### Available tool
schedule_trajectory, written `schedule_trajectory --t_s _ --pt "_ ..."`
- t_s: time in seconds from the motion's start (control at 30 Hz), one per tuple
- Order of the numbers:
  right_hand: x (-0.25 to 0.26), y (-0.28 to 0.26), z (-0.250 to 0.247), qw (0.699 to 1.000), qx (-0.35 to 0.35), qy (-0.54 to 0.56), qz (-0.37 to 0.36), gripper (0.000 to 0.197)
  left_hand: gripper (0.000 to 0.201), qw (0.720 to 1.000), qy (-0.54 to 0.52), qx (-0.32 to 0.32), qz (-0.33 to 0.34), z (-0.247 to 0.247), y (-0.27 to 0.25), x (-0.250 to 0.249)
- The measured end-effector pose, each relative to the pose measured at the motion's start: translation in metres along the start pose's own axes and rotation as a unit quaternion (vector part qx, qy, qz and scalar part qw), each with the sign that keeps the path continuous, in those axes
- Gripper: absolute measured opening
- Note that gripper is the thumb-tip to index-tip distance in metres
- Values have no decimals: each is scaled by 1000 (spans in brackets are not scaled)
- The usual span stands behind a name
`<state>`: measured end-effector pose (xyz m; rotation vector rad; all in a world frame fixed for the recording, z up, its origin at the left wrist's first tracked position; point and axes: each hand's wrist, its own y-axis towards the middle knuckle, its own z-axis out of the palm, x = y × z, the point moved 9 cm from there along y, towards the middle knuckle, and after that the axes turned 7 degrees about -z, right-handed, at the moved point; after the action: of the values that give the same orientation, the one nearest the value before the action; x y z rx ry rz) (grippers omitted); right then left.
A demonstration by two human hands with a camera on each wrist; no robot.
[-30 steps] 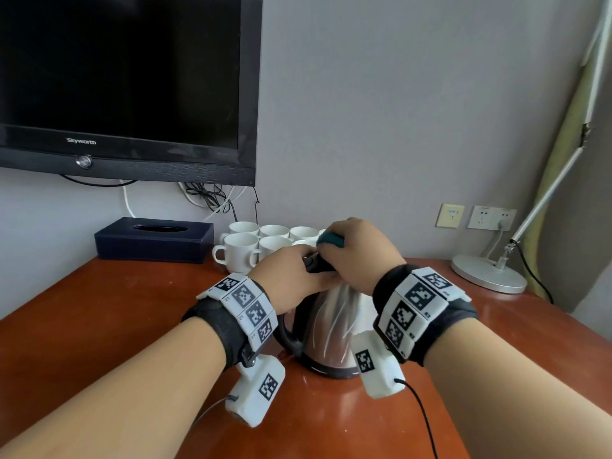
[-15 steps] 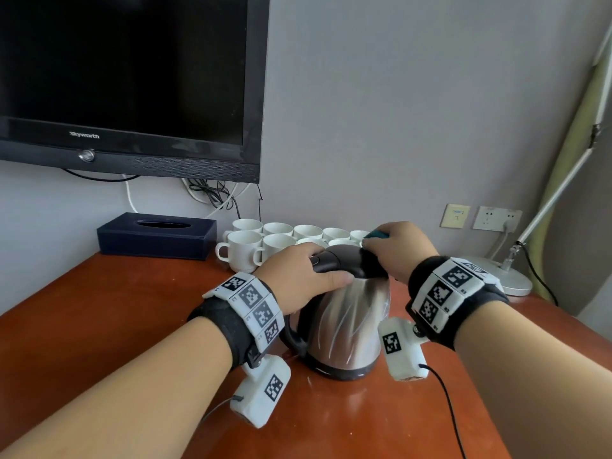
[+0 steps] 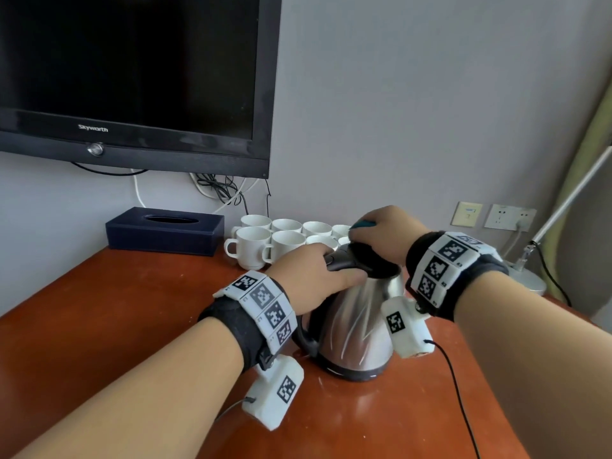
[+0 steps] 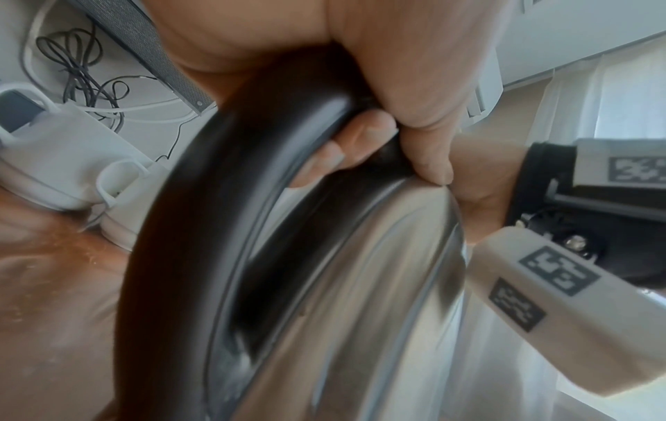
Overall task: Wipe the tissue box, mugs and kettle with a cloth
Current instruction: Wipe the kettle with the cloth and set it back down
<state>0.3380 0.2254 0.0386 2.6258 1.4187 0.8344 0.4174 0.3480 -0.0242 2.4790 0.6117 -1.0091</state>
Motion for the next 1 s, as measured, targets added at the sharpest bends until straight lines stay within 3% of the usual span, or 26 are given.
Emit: schedule_trajectory --t_s 0.13,0.33,0.5,0.67,1.0 --pt "-33 -7 -6 998 -1 25 52 23 44 1000 5 -4 3 0 -2 -1" --pt "-28 -12 -1 999 16 28 32 24 45 1000 15 -7 11 0 -2 -3" --pt "24 -19 9 995 46 67 -61 29 33 1000 21 -9 10 -1 -1 -4" --pt "46 -30 24 991 84 38 -93 27 15 999 -4 7 52 3 -2 -10" --pt "2 -32 4 999 5 27 -32 21 40 999 30 -14 4 -2 -3 -5"
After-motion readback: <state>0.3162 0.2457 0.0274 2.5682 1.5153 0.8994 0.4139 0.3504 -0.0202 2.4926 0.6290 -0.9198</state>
